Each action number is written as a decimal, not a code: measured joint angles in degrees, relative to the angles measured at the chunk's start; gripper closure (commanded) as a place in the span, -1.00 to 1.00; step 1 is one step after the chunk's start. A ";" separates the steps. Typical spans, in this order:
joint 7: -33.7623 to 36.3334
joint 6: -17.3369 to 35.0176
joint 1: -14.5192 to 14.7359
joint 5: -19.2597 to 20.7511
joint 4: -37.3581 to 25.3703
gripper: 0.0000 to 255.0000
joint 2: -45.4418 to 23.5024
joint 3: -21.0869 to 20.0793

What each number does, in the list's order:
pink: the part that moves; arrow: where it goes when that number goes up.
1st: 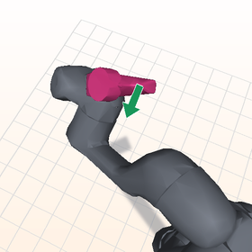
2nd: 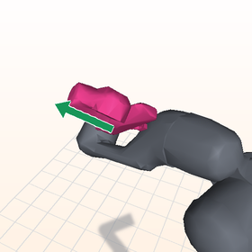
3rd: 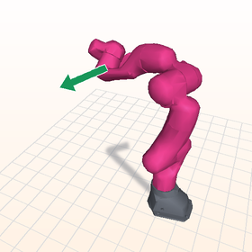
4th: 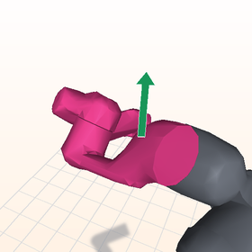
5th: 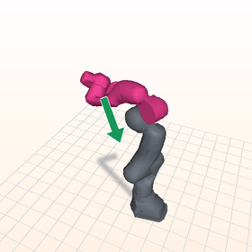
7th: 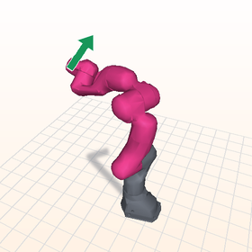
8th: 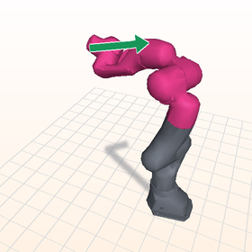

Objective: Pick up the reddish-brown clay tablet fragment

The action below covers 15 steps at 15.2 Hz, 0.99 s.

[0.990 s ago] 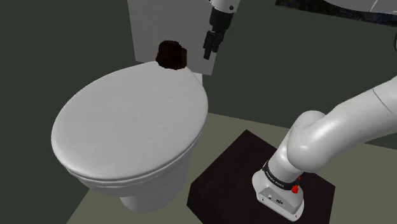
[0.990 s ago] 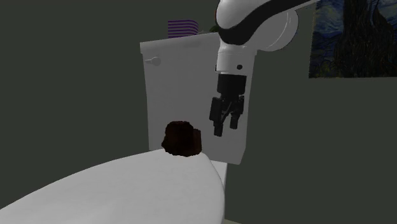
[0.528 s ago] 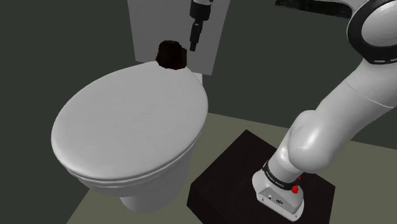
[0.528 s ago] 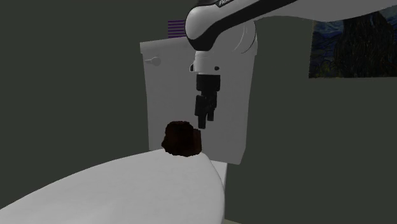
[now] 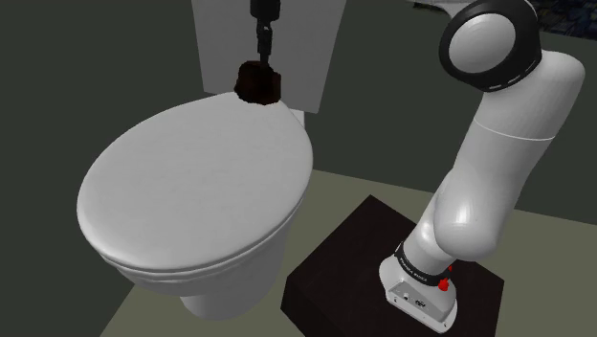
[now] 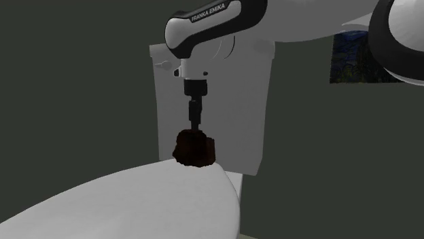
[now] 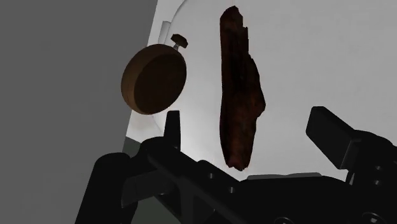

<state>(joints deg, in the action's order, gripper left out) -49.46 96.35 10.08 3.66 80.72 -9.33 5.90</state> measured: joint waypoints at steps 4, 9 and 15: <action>-0.76 2.70 0.13 0.22 2.50 -1.00 -0.18 -0.18; -0.58 5.41 0.16 0.29 5.32 1.00 -0.07 -0.21; -0.57 5.58 0.18 0.28 5.52 1.00 0.02 -0.23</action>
<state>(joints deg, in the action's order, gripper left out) -50.04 101.93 10.26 3.94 86.24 -9.31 5.67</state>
